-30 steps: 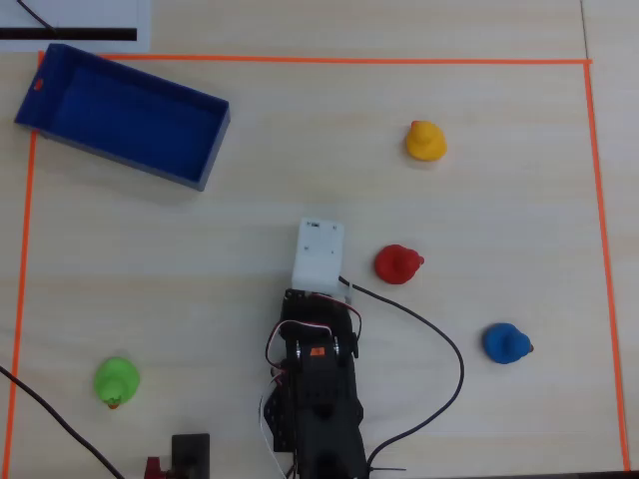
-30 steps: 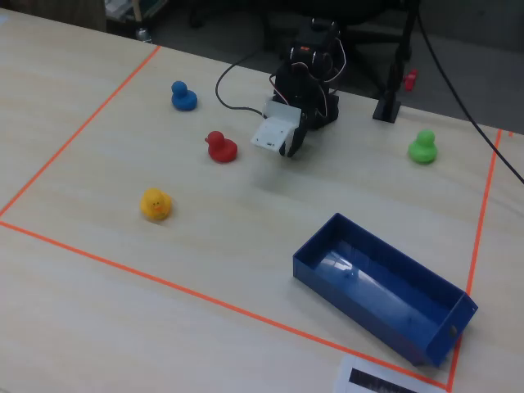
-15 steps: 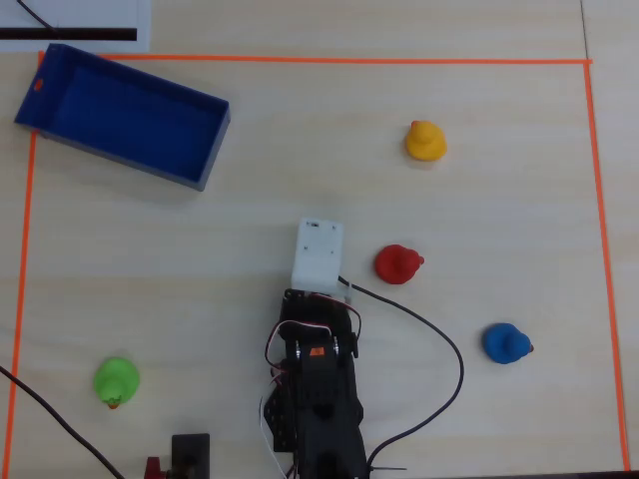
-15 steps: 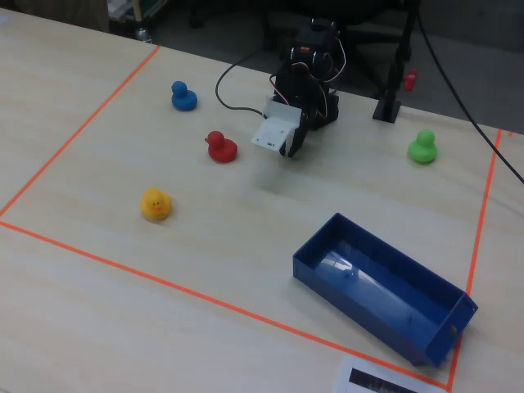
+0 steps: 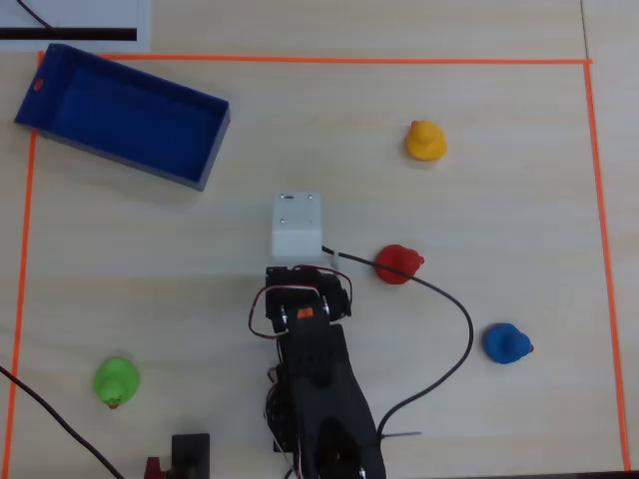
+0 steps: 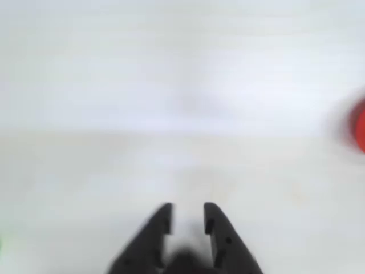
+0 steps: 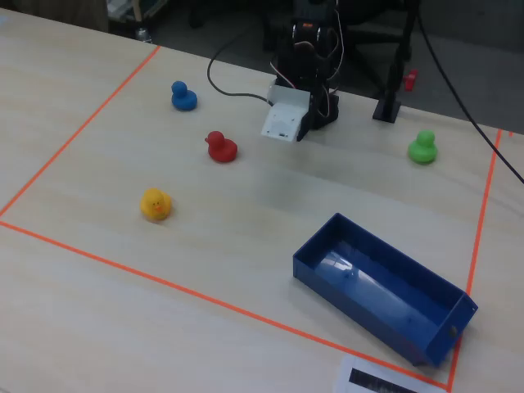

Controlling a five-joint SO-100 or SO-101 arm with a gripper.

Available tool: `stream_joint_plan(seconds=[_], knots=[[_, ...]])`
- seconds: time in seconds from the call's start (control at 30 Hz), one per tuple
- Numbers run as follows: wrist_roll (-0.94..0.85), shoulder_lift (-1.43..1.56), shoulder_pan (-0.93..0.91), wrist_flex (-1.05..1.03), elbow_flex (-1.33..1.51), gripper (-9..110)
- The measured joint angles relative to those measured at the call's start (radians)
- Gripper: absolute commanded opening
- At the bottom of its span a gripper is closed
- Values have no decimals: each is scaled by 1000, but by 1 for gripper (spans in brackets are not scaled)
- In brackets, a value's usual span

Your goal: Grasp green duck and put it into box.

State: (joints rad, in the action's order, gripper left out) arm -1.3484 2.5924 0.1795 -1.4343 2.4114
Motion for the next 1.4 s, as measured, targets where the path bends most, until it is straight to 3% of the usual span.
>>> stream_joint_plan(seconds=[0.13,0.37,0.83,1.1,1.4], knots=[[17,-215,153,-126,-255,22],[127,-339,420,-32,-350,31],[207,-574,885,-118,-612,31],[330,-650,1066,28,-591,31],[426,-695,1106,178,-557,31]])
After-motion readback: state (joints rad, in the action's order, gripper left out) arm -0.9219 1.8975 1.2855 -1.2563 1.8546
